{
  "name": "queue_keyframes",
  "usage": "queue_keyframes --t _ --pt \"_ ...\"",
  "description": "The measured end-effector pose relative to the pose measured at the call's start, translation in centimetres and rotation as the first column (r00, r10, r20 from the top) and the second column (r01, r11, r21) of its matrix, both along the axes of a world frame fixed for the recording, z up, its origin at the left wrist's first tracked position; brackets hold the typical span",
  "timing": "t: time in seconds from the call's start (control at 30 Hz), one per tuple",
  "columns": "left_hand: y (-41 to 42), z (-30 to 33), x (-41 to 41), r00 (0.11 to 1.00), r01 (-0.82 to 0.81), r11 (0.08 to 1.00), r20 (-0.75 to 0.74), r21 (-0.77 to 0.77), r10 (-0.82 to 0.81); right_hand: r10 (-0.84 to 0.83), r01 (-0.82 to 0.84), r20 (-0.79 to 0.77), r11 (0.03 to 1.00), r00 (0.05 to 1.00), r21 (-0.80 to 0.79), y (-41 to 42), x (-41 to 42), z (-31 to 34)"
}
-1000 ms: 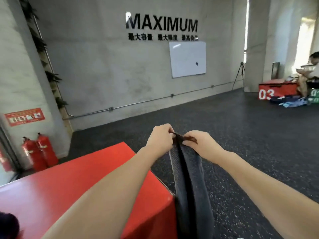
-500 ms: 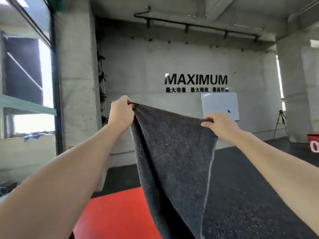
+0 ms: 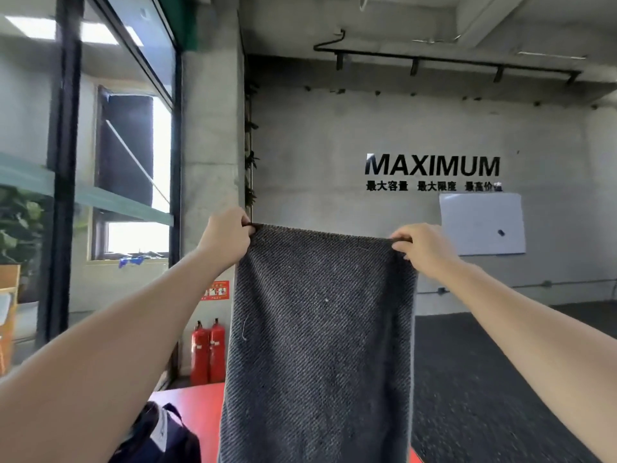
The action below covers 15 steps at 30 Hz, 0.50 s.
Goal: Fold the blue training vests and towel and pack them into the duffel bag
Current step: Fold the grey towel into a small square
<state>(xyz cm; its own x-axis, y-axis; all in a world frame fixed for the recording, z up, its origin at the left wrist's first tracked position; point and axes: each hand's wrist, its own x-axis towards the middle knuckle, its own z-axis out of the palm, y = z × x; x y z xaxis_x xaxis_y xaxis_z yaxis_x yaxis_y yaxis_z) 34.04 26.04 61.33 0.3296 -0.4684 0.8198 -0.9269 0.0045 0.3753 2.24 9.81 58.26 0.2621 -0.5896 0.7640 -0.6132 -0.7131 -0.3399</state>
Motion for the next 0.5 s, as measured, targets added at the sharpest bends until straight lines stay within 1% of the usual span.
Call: queue_keyframes --t 0.13,0.3,0.4,0.5 --pt "-2.9 -2.2 3.7 0.999 -0.031 0.998 -0.04 0.062 0.034 0.041 -0.04 -0.02 0.998 0.999 0.058 -2.8 3.7 -1.7" --pt "-9.2 -7.2 10.4 0.993 -0.044 0.978 -0.101 0.204 0.066 0.076 -0.066 -0.057 0.984 0.995 0.163 -9.8 9.9 -6.0" --pt "-13.7 -11.7 15.0 0.989 -0.082 0.933 -0.086 0.352 0.12 0.1 -0.068 -0.127 0.97 0.987 0.234 -15.0 14.3 -10.3" --pt "-18.5 -17.9 19.7 0.986 -0.058 0.872 -0.11 0.486 0.127 0.132 -0.056 -0.23 0.949 0.964 0.312 -20.0 18.6 -15.8"
